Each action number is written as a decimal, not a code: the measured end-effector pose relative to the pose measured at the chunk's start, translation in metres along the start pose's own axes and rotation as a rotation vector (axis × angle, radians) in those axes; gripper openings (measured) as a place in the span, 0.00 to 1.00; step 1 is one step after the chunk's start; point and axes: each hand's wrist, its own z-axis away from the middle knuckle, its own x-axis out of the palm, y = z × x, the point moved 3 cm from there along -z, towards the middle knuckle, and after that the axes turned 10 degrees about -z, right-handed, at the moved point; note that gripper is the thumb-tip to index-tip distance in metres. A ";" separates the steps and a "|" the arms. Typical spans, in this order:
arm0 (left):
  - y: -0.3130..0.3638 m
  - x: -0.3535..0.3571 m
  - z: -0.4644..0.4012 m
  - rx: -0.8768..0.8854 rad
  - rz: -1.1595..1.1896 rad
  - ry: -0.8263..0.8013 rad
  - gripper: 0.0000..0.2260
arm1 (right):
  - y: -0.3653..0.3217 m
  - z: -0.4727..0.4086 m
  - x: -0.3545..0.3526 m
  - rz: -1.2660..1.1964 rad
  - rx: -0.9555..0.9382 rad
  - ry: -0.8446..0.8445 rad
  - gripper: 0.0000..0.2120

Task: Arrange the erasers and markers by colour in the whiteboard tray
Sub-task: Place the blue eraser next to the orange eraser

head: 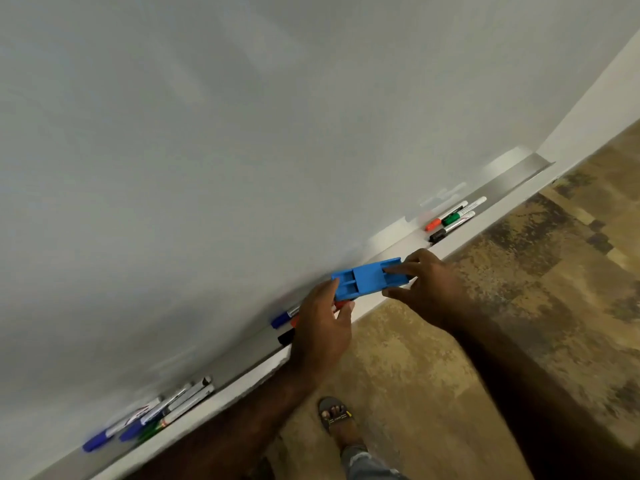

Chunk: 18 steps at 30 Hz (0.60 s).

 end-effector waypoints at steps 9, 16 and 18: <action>-0.100 -0.083 0.070 -0.138 0.023 0.088 0.26 | -0.091 0.052 0.080 -0.133 -0.171 -0.196 0.24; -0.171 -0.138 0.124 -0.214 0.017 0.087 0.26 | -0.148 0.083 0.138 -0.160 -0.281 -0.355 0.22; -0.193 -0.158 0.143 -0.218 -0.006 0.084 0.25 | -0.169 0.091 0.156 -0.164 -0.318 -0.389 0.23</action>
